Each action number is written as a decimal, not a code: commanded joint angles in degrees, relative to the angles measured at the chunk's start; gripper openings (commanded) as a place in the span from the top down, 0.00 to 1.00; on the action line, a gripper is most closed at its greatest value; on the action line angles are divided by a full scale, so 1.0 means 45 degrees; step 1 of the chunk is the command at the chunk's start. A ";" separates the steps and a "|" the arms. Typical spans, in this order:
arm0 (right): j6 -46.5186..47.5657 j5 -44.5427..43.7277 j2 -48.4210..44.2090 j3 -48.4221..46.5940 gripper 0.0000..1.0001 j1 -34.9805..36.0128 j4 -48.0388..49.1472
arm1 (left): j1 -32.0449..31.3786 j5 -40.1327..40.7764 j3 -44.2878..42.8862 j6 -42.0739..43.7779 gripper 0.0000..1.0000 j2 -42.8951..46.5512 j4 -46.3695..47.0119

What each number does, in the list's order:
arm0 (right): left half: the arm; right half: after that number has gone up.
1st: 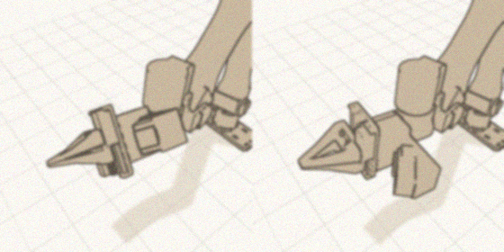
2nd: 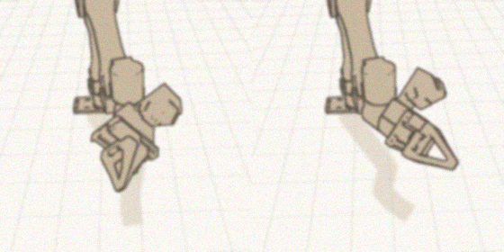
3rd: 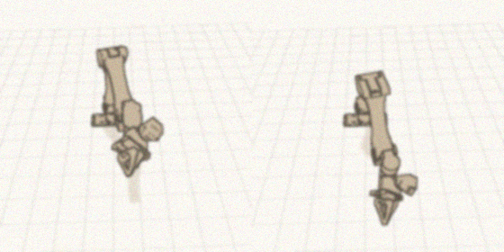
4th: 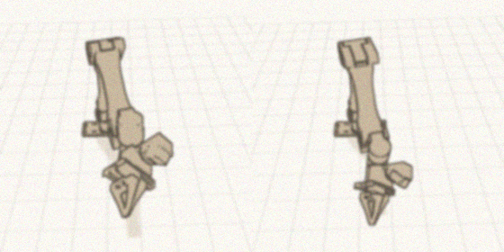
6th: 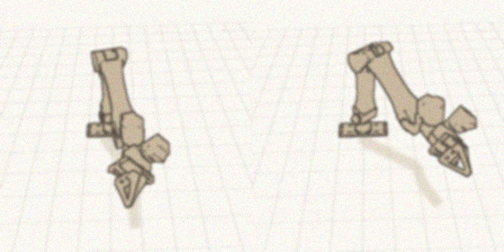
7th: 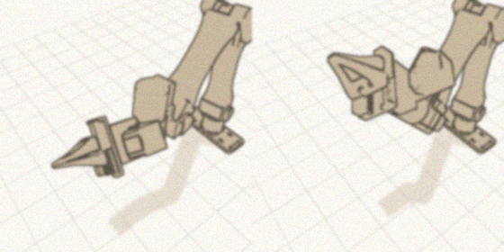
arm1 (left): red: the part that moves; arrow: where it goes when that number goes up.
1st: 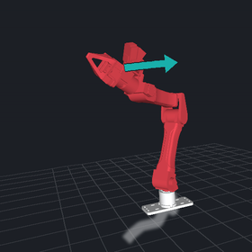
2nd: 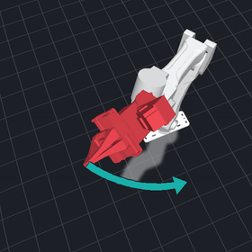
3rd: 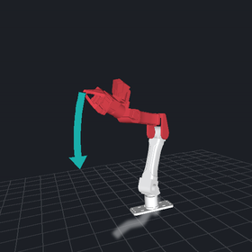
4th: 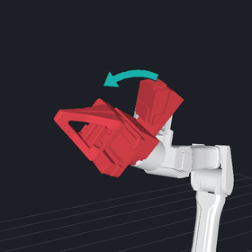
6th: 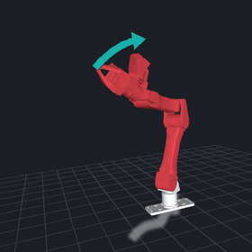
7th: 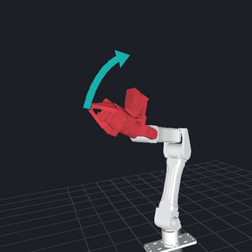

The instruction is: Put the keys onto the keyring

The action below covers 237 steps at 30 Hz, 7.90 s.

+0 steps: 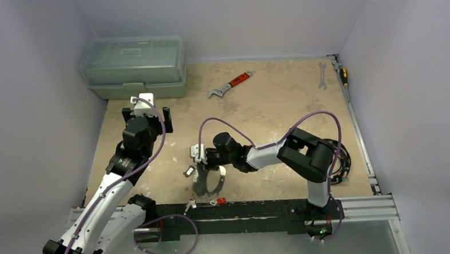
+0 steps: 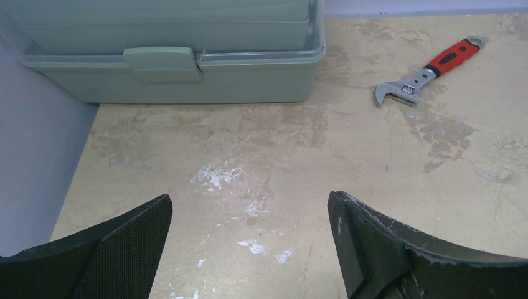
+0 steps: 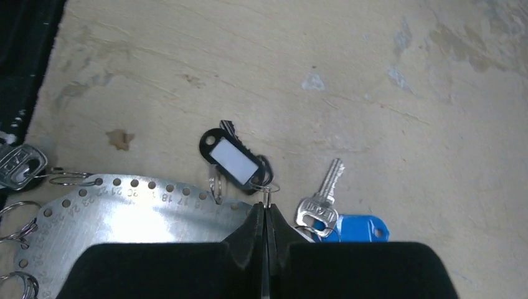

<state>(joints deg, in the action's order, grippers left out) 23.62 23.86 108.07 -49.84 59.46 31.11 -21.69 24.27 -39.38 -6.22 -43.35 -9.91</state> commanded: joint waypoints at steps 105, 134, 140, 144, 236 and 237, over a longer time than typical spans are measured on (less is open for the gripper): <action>-1.1794 0.1476 -0.9574 0.5035 1.00 -0.1671 1.6128 | -0.0045 -1.8931 -0.0834 -0.7024 0.53 0.1363 1.0293; -1.1088 -0.0244 -0.9647 0.4261 1.00 -0.1671 1.4176 | -0.2839 -1.6680 -0.0359 -0.4860 0.65 -0.0745 0.9978; -1.1015 -0.0186 -0.9441 0.4241 1.00 -0.1671 1.3984 | -0.3086 -1.6733 -0.0353 -0.4816 0.65 -0.1018 1.0152; -1.0990 -0.0127 -0.9276 0.4245 1.00 -0.1671 1.3911 | -0.3195 -1.6722 -0.0347 -0.4720 0.66 -0.1140 1.0162; -0.7705 0.1395 -1.2494 0.4315 1.00 -0.1807 0.5753 | -0.3299 -1.3666 -0.4107 0.2854 0.40 0.1730 -0.1836; -0.7416 0.1515 -1.2595 0.4333 1.00 -0.1807 0.5538 | -0.3287 -1.3962 -0.3914 0.2655 0.40 0.1759 -0.1464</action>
<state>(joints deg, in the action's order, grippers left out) -15.31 29.58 54.04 -29.95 51.62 58.26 -36.45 -32.08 -58.15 5.19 -36.62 -18.59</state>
